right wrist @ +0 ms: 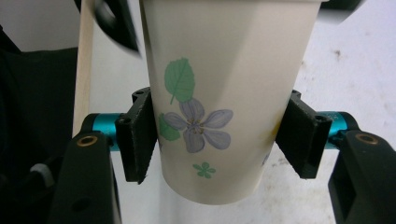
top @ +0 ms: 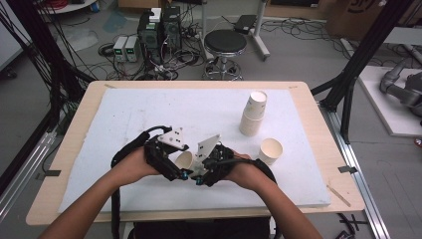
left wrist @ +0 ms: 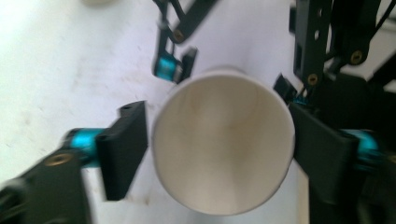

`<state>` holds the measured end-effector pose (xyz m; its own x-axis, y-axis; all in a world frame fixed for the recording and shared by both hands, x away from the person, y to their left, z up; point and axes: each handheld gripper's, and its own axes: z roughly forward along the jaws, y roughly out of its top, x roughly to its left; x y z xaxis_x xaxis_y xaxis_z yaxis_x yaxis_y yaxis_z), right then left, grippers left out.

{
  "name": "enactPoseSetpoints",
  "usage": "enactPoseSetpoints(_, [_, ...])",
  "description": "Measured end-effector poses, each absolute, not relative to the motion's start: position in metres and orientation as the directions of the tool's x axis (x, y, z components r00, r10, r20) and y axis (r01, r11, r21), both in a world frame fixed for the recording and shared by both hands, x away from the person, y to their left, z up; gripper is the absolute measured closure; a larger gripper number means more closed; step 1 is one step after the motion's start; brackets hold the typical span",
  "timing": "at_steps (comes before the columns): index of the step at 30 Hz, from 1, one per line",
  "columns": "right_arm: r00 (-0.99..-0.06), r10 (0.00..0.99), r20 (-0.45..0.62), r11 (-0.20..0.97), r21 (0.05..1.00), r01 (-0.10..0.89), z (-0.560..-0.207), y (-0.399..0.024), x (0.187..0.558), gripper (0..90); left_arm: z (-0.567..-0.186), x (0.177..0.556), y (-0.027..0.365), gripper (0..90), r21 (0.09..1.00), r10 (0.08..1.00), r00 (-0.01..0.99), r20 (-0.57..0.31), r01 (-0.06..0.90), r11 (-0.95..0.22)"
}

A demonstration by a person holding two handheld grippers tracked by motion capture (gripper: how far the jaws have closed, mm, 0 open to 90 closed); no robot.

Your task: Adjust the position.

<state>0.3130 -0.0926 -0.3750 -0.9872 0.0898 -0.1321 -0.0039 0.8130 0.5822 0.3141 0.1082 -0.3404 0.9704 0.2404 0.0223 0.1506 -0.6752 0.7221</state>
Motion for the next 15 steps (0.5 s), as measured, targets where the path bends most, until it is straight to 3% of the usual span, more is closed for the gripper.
enactPoseSetpoints(15, [-0.975,0.194,-0.106,0.762,0.642,0.082,-0.372,-0.123,0.319,36.9,-0.343,0.317,0.152,18.1,0.889,0.354,0.932,-0.081,0.228,-0.397])
